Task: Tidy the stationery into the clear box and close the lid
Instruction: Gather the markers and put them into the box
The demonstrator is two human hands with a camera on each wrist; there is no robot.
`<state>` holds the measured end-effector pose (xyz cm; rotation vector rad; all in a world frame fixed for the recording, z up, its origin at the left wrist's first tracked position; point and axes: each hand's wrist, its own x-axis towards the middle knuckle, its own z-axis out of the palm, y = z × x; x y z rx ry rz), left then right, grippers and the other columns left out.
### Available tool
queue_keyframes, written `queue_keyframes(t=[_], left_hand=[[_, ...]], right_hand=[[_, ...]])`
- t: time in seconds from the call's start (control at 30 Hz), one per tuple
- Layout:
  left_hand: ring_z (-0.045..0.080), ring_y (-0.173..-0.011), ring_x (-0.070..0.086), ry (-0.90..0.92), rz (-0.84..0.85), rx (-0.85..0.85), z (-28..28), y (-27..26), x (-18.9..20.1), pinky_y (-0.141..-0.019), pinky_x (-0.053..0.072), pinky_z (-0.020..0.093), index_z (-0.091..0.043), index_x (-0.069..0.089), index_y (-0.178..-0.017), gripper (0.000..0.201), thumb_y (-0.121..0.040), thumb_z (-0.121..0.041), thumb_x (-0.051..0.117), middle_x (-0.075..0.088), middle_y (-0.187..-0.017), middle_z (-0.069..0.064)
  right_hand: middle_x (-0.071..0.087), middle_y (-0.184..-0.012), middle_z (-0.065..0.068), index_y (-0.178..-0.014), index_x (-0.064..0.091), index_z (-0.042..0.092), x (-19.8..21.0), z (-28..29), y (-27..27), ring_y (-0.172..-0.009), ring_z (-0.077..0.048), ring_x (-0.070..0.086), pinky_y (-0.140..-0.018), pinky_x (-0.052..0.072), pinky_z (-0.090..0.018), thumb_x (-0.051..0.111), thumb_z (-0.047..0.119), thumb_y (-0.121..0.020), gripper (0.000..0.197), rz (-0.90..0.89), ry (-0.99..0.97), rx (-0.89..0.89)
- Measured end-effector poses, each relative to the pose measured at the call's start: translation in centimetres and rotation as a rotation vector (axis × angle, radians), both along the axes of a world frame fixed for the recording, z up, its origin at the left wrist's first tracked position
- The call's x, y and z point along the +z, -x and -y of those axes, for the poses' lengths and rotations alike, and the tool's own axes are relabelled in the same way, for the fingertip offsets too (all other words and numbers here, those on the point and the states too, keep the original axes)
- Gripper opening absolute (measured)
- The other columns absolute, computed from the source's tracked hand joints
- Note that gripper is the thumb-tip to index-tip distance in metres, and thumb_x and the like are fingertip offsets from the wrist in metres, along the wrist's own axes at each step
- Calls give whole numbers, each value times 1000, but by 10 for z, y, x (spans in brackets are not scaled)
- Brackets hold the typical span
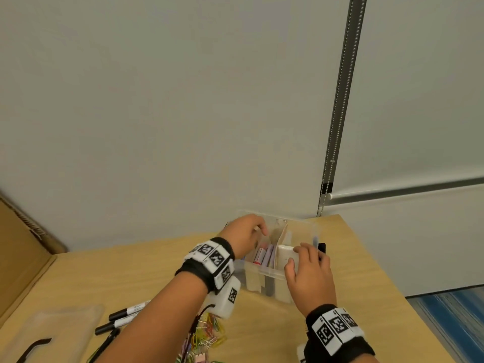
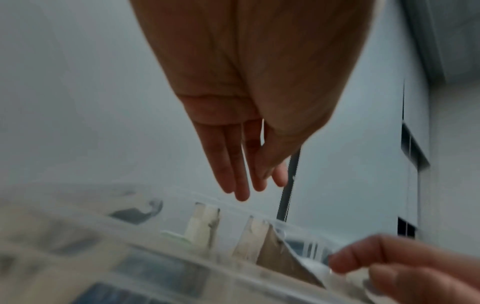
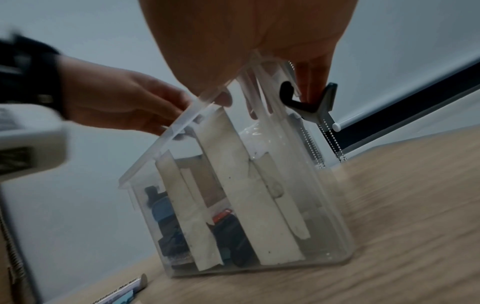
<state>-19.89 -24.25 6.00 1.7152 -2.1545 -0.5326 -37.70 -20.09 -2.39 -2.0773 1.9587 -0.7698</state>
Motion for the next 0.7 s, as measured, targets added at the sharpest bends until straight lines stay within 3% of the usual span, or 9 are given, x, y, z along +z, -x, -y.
queue_keyframes(t=[0.1,0.17,0.27,0.33,0.4,0.57,0.7], left_hand=[[7,-93,62,78,-86,36,-37,-34,-2,-86,51,28,-33,59,-90,21,-93,-14,49,64,-103,-11],[4,-93,61,112,-102,85,-66,-60,-4,-83,50,22,-29,61,-92,18,-93,-15,50,63,-101,-14],[-1,-87,64,53,-127,217,-110,-106,-18,-72,48,17,-29,62,-88,22,-95,-12,48,65,-93,-16],[-1,-84,64,9,-115,303,-132,-132,-29,-70,49,19,-31,61,-85,25,-95,-12,47,65,-91,-17],[2,-85,62,-24,-68,372,-153,-160,-41,-75,52,25,-33,60,-85,26,-94,-12,48,64,-92,-16],[8,-99,59,-144,97,448,-177,-202,-74,-88,50,28,-33,59,-97,13,-94,-23,51,63,-109,-10],[12,-108,55,-205,218,391,-173,-205,-88,-92,48,27,-29,61,-110,18,-94,-31,53,59,-117,-8]], right_hand=[[50,-136,-4,-125,55,16,1,-1,0,-123,-31,43,-96,45,-43,17,48,-84,64,-23,-10,-13],[46,-140,-6,-127,52,16,4,-4,-1,-127,-34,40,-100,41,-47,27,44,-88,54,-43,-26,-42],[40,-145,-12,-129,51,11,6,-8,-7,-136,-41,29,-110,29,-54,49,16,-88,41,-94,43,-58],[39,-146,-13,-129,51,11,11,-13,-12,-139,-42,21,-114,21,-56,52,5,-84,46,-114,122,-23],[41,-145,-12,-126,53,12,18,-22,-26,-140,-39,21,-116,18,-53,54,4,-82,45,-102,216,52],[51,-132,-4,-115,59,17,23,-48,-82,-134,-30,34,-109,34,-50,57,13,-83,32,-112,325,361],[56,-109,3,-104,60,20,10,-55,-143,-109,-20,50,-91,47,-35,51,16,-85,21,-169,216,611]])
